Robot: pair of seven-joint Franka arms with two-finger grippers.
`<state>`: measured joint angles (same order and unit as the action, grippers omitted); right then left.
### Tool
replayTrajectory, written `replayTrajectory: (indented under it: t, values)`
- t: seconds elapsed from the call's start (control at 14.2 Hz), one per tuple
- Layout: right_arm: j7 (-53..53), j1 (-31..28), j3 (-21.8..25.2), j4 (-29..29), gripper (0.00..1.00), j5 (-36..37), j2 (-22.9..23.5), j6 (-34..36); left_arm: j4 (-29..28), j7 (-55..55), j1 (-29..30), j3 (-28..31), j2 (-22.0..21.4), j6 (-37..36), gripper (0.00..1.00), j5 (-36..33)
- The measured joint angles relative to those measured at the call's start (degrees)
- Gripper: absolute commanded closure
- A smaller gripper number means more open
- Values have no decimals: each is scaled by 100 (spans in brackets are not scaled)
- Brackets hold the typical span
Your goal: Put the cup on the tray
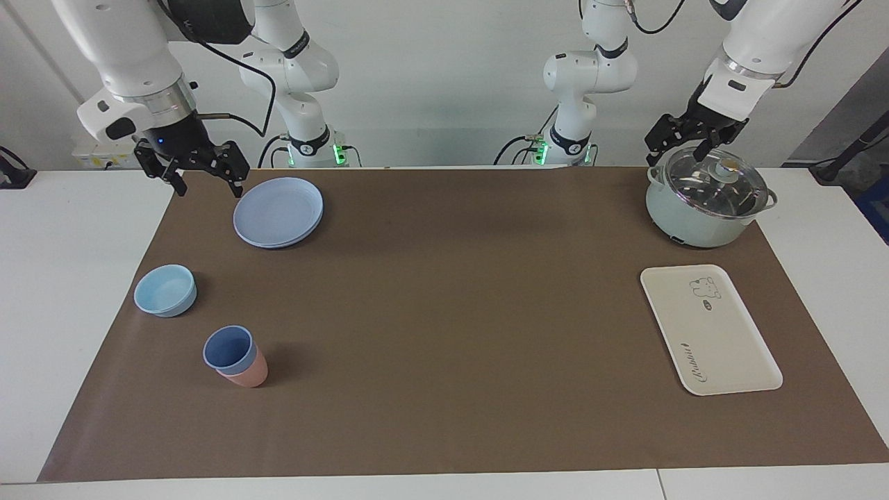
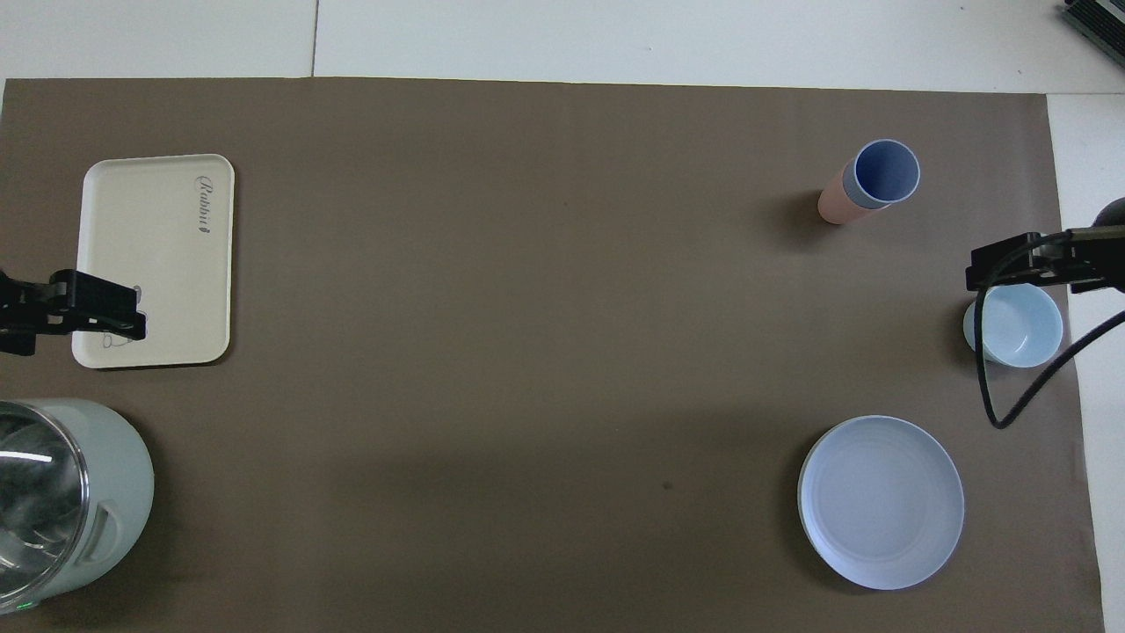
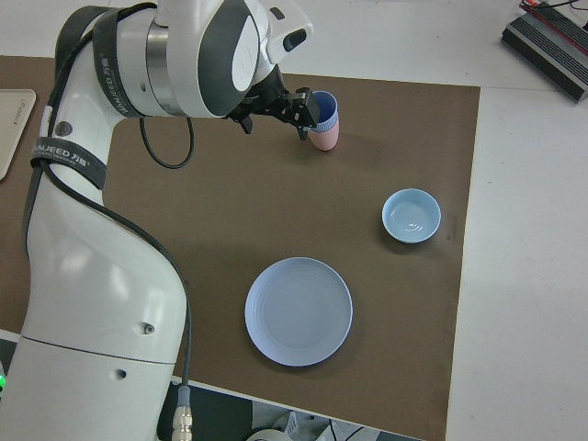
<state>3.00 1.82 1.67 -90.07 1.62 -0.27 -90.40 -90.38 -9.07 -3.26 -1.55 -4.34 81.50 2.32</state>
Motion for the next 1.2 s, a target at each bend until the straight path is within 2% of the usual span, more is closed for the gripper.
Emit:
replayTrajectory:
  t: [0.42, 0.63, 0.85, 1.06, 1.2]
  values:
    - [0, -4, 7, -3, 0, 0, 0, 0, 1, 1, -37, -145, -8, 217, 0, 0]
    - [-87, -1, 6, -85, 0, -22, -12, -47, 22, 67, -34, -116, -7, 335, 3, -5]
    - [-1413, -143, 9, -458, 0, -366, -119, -589, 74, 216, -35, -115, -4, 325, 4, -345]
    - [-3581, -598, 24, -1193, 0, -898, -332, -1641, 159, 447, -33, -114, 108, 304, 5, -493]
    - [-4862, -819, 31, -1561, 0, -1261, -394, -2091, 302, 474, -33, -112, 330, 292, 5, -395]
